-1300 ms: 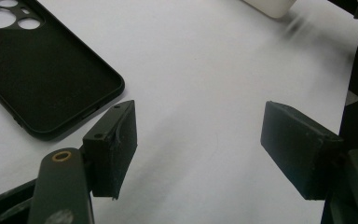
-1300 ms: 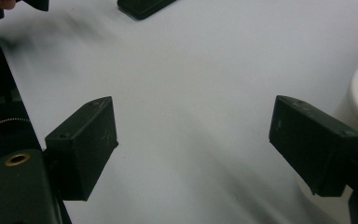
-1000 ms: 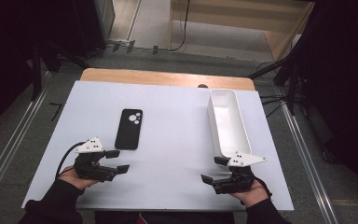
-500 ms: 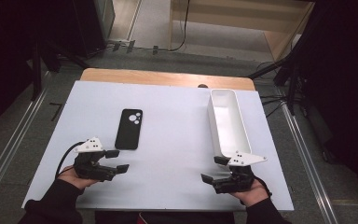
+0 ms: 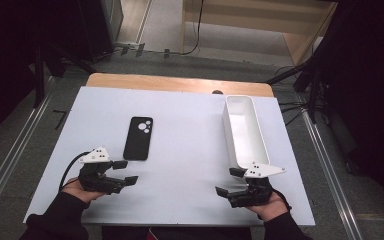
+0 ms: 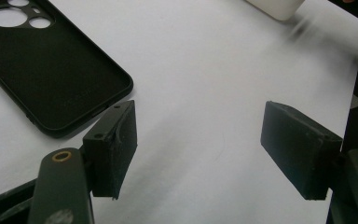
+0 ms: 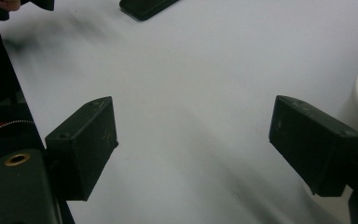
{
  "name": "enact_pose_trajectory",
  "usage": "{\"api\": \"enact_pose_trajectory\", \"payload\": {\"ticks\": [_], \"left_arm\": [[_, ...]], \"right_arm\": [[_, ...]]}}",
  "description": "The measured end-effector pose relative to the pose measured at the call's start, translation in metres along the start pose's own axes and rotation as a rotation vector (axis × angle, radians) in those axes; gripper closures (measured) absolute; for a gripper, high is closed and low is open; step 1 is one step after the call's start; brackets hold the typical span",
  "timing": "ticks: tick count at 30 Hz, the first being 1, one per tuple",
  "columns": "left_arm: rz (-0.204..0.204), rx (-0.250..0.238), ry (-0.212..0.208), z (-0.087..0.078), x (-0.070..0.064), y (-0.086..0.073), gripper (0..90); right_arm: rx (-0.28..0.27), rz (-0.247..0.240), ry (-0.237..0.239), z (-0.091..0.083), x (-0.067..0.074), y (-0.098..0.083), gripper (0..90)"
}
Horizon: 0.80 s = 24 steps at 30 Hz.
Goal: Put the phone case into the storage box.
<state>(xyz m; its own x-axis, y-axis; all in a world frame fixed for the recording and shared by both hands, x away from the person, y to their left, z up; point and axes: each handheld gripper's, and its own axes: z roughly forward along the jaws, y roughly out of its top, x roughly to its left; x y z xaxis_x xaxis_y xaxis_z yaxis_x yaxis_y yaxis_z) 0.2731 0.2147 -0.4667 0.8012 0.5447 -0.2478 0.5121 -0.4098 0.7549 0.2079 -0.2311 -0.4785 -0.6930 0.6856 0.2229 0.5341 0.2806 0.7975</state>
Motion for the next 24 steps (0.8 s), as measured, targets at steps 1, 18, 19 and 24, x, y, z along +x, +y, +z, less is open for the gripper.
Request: {"api": "enact_pose_trajectory", "payload": {"ticks": [1, 18, 19, 24], "left_arm": [[0.001, 0.002, 0.001, 0.000, 0.000, 0.000, 26.8], [-0.013, -0.005, 0.033, -0.002, 0.003, 0.012, 22.3], [-0.028, -0.015, 0.033, -0.003, 0.006, 0.015, 22.4], [-0.056, -0.016, 0.039, -0.003, 0.012, 0.022, 23.0]], "right_arm": [[0.000, 0.001, -0.001, 0.000, 0.000, 0.000, 13.6], [0.001, -0.003, 0.004, 0.000, 0.000, 0.000, 13.6], [0.001, -0.004, 0.005, 0.000, 0.000, 0.000, 13.6], [0.001, -0.003, 0.006, 0.000, 0.000, 0.000, 13.6]]}}
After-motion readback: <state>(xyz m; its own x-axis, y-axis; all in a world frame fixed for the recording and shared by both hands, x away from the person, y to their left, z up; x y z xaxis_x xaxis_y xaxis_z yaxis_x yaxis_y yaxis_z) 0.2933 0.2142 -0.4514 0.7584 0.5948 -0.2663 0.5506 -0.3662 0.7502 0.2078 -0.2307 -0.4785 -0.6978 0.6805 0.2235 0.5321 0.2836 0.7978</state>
